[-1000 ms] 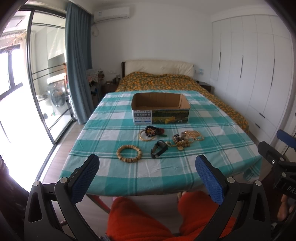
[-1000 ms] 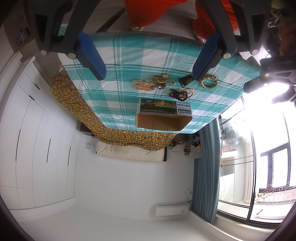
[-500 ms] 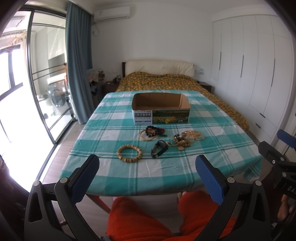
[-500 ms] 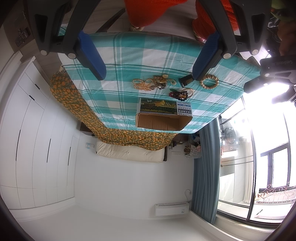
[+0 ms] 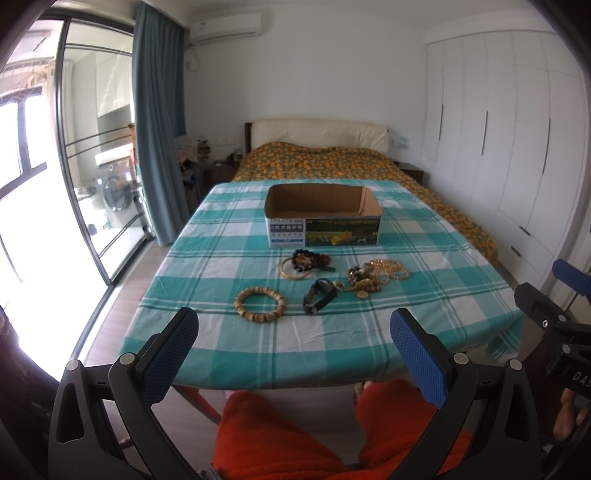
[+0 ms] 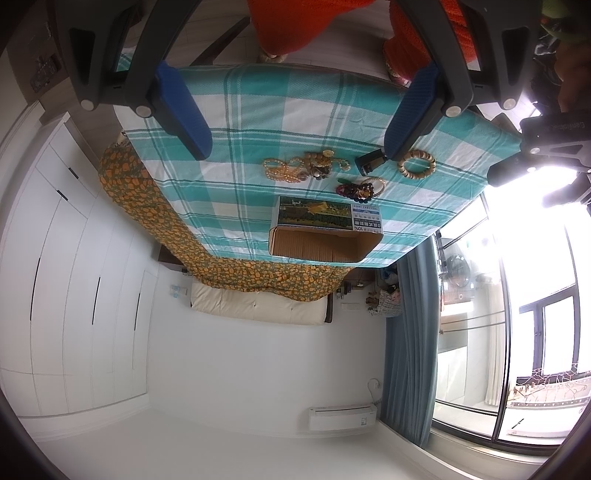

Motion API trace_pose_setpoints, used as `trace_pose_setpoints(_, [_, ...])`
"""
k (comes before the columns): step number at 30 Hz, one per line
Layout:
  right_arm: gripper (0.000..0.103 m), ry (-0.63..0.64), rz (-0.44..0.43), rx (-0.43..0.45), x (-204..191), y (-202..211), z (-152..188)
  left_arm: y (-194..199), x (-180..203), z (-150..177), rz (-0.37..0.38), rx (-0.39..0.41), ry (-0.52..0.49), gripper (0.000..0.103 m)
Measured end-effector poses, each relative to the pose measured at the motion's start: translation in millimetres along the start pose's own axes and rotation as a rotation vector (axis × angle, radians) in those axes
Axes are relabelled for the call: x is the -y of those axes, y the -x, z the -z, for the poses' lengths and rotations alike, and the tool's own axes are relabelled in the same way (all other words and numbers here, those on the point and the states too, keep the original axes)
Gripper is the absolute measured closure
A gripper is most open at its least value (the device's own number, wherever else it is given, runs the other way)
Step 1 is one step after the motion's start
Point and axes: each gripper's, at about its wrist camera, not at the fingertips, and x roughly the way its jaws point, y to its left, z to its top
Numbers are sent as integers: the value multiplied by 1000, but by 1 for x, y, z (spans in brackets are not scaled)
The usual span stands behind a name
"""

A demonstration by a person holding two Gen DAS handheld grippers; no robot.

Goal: Organize jewelry

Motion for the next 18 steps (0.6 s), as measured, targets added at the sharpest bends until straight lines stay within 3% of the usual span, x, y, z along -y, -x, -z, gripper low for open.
trace_pose_setpoints(18, [7, -5, -9, -9, 2, -3, -1, -6, 2, 1, -14, -30, -11, 0])
